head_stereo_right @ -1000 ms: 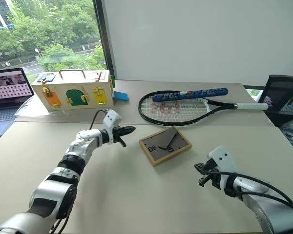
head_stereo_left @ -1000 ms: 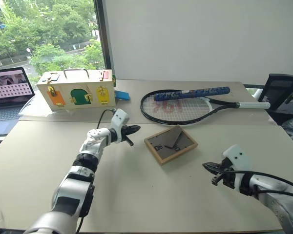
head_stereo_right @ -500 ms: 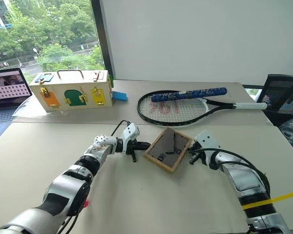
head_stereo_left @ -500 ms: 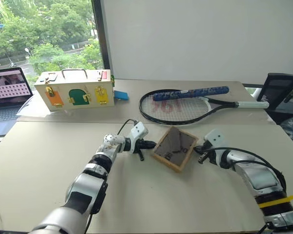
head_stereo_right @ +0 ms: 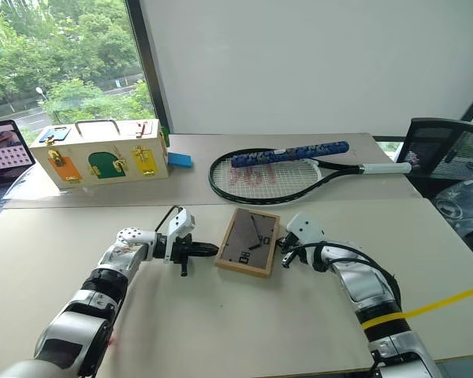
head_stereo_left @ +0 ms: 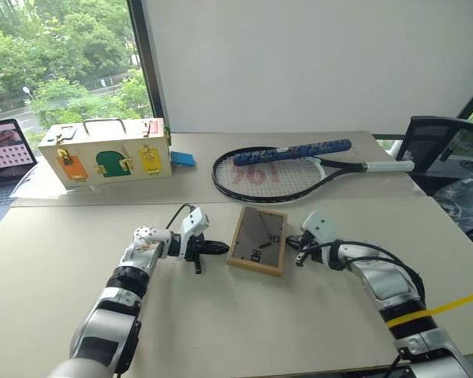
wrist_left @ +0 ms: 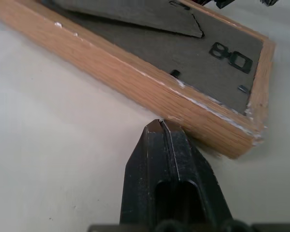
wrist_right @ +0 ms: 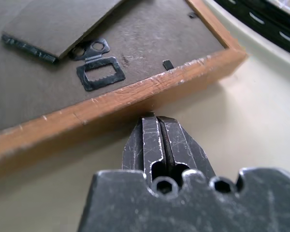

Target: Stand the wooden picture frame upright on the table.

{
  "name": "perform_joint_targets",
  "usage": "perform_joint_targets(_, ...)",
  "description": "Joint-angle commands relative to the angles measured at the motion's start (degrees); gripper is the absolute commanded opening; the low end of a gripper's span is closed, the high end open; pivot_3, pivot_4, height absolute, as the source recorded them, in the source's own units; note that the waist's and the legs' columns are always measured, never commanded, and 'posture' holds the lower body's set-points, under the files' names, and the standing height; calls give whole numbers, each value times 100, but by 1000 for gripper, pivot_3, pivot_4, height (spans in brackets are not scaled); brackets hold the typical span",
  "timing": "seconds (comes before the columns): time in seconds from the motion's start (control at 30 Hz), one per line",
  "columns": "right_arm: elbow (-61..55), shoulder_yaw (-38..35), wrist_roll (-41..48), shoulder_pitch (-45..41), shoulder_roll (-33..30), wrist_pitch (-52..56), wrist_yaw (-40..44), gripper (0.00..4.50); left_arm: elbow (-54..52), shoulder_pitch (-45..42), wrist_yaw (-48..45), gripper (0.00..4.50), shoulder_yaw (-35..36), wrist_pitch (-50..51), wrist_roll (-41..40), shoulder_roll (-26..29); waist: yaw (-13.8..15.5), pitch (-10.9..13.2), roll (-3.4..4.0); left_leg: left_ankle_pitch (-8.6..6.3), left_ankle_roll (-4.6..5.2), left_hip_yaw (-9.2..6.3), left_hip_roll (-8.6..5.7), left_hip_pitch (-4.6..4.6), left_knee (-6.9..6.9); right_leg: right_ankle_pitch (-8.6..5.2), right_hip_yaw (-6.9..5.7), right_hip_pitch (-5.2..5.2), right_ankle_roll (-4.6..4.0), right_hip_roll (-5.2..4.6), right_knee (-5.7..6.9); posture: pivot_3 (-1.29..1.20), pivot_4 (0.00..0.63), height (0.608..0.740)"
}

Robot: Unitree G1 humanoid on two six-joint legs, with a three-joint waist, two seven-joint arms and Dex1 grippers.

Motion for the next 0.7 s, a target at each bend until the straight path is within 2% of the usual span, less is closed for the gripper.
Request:
perform_joint_targets(0.03,385,247,-156,-243,220,-369,220,35,-573,311,-356,0,-278,484,-163,-86,-4,-1,2,0,0,0,0,0,0,0,-1,1,0,0,0,0,150,698)
perform_joint_targets(0.17,397,373,-291,-308,276,-426,437,35,-1062,504,-430,0,-337,803,-245,19,3,-3,5,0,0,-5,0,-1,-3,-1,-7,1,-8,0,0,0,150,698)
perform_joint_targets(0.33,-193,443,-321,22,85,33,690,35,-1170,647,-192,0,-209,735,-124,327,5,-4,6,0,0,-11,0,-2,-7,-3,-13,1,-13,0,1,0,150,698)
perform_joint_targets(0.6,-2108,415,-111,927,-511,1724,903,35,-1078,839,342,0,-95,429,47,840,24,-17,20,0,0,-23,0,-1,-10,-23,-30,3,0,0,6,0,150,698)
perform_joint_targets(0.7,-2636,402,18,1095,-534,2172,837,35,-1092,908,460,0,-162,380,89,924,29,-32,22,0,0,-24,0,0,-9,-27,-32,3,6,0,6,0,150,698)
